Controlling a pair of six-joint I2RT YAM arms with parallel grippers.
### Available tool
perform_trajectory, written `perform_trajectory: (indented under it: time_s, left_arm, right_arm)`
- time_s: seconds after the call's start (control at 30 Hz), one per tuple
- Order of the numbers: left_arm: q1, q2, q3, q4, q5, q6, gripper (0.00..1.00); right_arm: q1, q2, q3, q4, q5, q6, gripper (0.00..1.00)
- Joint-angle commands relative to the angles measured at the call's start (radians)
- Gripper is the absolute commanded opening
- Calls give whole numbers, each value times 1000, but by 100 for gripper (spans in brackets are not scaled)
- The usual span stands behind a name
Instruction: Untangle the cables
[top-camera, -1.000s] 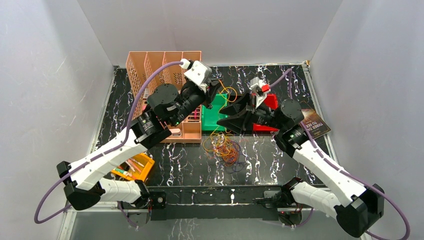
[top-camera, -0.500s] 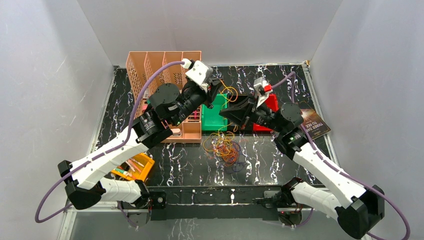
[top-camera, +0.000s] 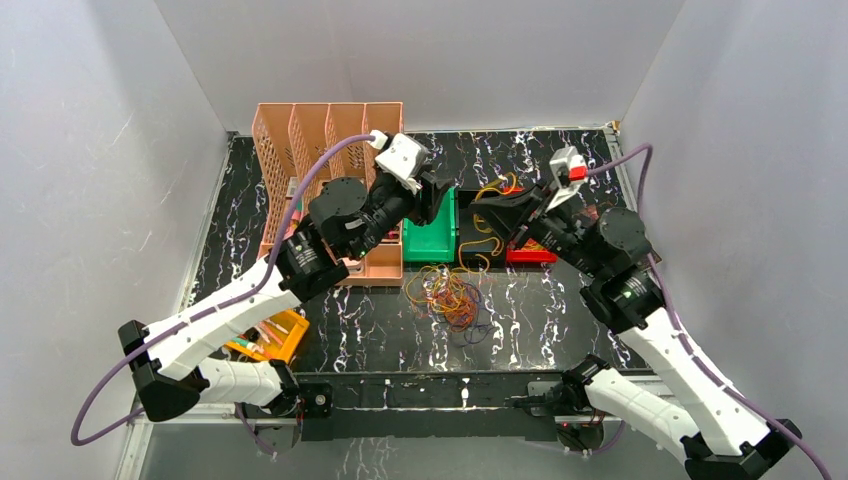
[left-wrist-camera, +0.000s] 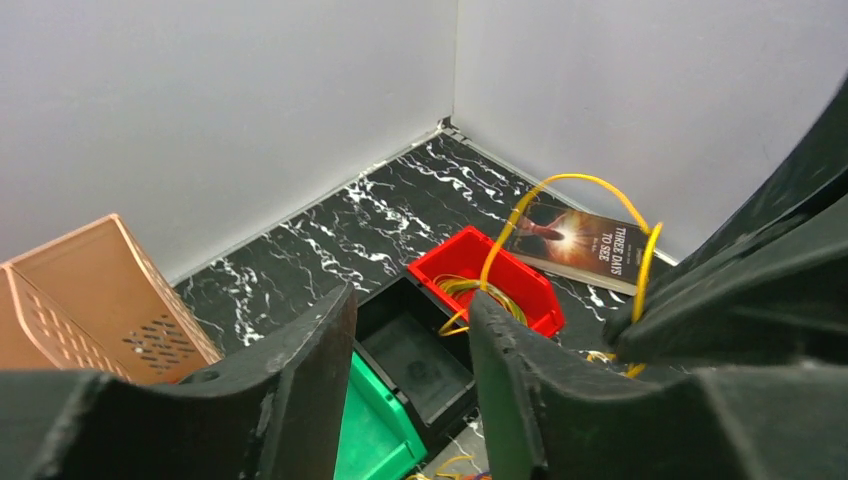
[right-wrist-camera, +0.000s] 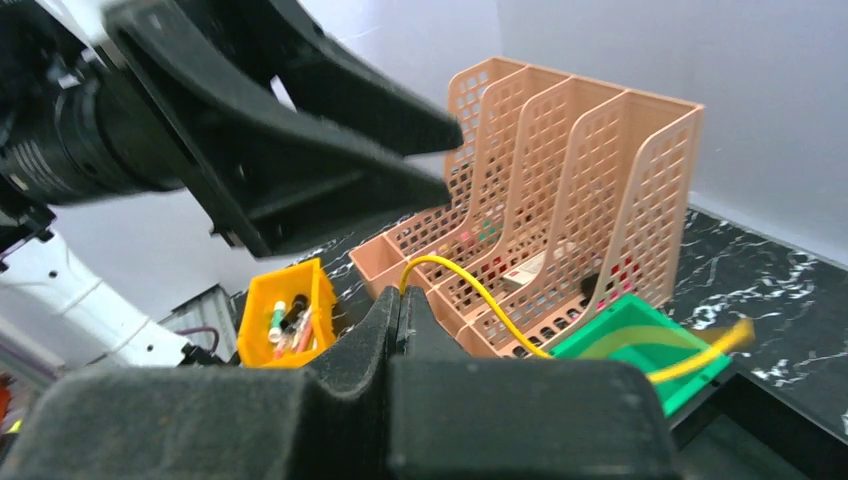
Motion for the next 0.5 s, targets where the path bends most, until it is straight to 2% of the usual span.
perform_trajectory:
  time_s: [0.0, 0.17, 0.3, 0.47]
  left_arm:
    - [7, -35, -20, 25, -9, -20, 48]
    - [7, -53, -59, -9, -14, -46, 53]
    - [7, -77, -112, -23, -8, -86, 57]
    - [7, -65, -128, -128, -57, -133, 61]
  right_arm:
    - [3, -21, 111, -97, 109, -54, 0]
    - [3, -27, 133, -111, 172, -101, 0]
    - [4, 0, 162, -170, 287, -160, 0]
    - [3, 69, 234, -257, 426, -210, 0]
